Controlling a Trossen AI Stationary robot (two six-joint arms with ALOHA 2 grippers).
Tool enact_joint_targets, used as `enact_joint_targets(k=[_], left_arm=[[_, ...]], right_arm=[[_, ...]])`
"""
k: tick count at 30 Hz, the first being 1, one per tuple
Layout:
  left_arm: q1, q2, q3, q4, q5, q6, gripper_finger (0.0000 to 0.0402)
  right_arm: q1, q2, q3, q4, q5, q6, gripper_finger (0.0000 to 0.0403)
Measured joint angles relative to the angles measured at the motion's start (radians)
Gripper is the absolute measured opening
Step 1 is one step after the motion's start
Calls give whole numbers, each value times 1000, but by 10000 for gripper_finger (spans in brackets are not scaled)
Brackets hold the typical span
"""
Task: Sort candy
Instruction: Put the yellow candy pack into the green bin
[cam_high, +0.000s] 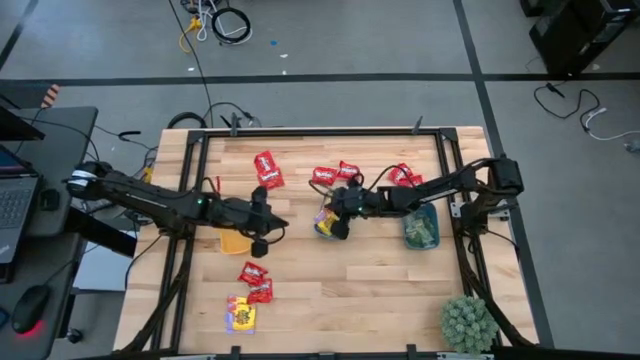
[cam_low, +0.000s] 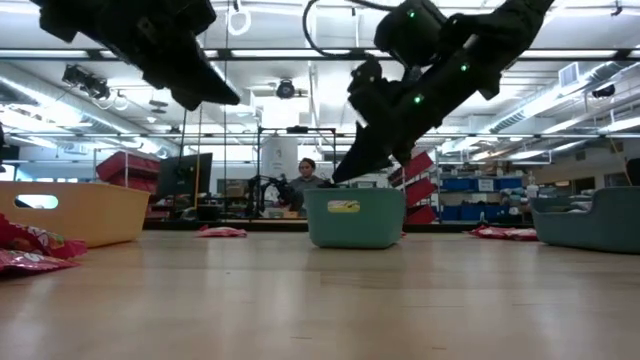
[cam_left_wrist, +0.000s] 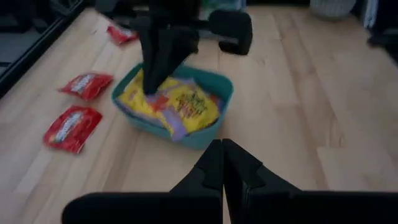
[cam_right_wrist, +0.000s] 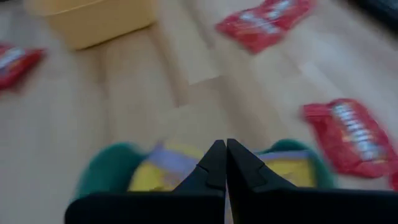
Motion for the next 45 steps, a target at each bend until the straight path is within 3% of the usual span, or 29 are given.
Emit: enact_joint_targets(k=[6,11,18,24,30,36,45], left_arm=[[-43,-11,2,-116,1,-56,0],[-99,-14,15,-232,46,-154,0],[-222,-10,118,-466,50,-351,0],[-361,-10,133,-562,58,-601,0],[-519,58,133,-553,64,-813,0],[-609,228,133,-406,163,-837,8],[-623,408,133,-332,311,-886,80]], right_arm=[[59,23,-1,-46,-62,26,0],[68,26,-1,-100,-16,43,0],[80,-71,-2,-114,114,13,7],[99,-162,-1,-121,126,-4,25],[127,-178,-1,-121,127,-29,47],[134,-171,-1,-122,130,-28,62],[135,-171,-1,-121,130,-36,64]])
